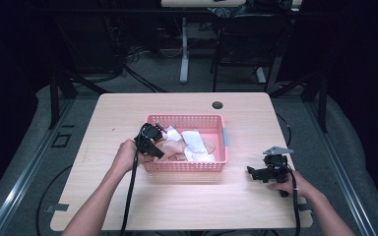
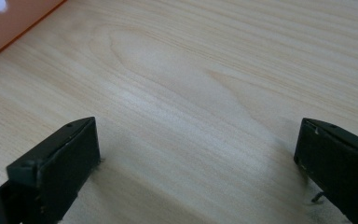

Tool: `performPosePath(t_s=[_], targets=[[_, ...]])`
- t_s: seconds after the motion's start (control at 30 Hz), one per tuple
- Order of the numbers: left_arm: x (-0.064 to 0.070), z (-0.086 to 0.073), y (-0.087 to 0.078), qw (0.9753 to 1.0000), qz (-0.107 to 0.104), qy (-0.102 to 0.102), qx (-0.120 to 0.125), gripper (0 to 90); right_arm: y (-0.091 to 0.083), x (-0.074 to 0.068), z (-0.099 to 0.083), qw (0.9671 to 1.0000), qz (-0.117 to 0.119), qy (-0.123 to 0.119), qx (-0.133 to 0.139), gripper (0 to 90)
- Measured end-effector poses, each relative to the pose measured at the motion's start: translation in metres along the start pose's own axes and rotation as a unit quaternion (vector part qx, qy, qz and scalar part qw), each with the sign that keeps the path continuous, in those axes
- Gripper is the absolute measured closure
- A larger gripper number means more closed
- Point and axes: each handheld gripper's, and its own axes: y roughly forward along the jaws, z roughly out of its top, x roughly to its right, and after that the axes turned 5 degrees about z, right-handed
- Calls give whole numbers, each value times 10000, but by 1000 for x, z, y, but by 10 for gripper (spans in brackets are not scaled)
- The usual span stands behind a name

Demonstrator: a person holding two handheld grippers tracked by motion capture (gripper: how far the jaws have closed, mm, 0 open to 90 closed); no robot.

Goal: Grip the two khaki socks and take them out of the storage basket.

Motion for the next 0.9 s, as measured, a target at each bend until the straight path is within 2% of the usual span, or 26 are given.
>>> performPosePath(t_s=[0.13, 0.2, 0.33, 0.9], targets=[[-1, 0, -3, 10000, -35, 12, 11, 881, 0, 0, 0, 10000, -2, 2, 1, 0], [-2, 1, -6, 10000, -16, 81, -13, 881, 0, 0, 0, 10000, -4, 1, 3, 0], [-3, 2, -12, 10000, 4, 66, 17, 882, 0, 0, 0, 10000, -3, 3, -2, 0], [-15, 21, -54, 9992, 220, 121, 322, 881, 0, 0, 0, 10000, -3, 2, 2, 0]])
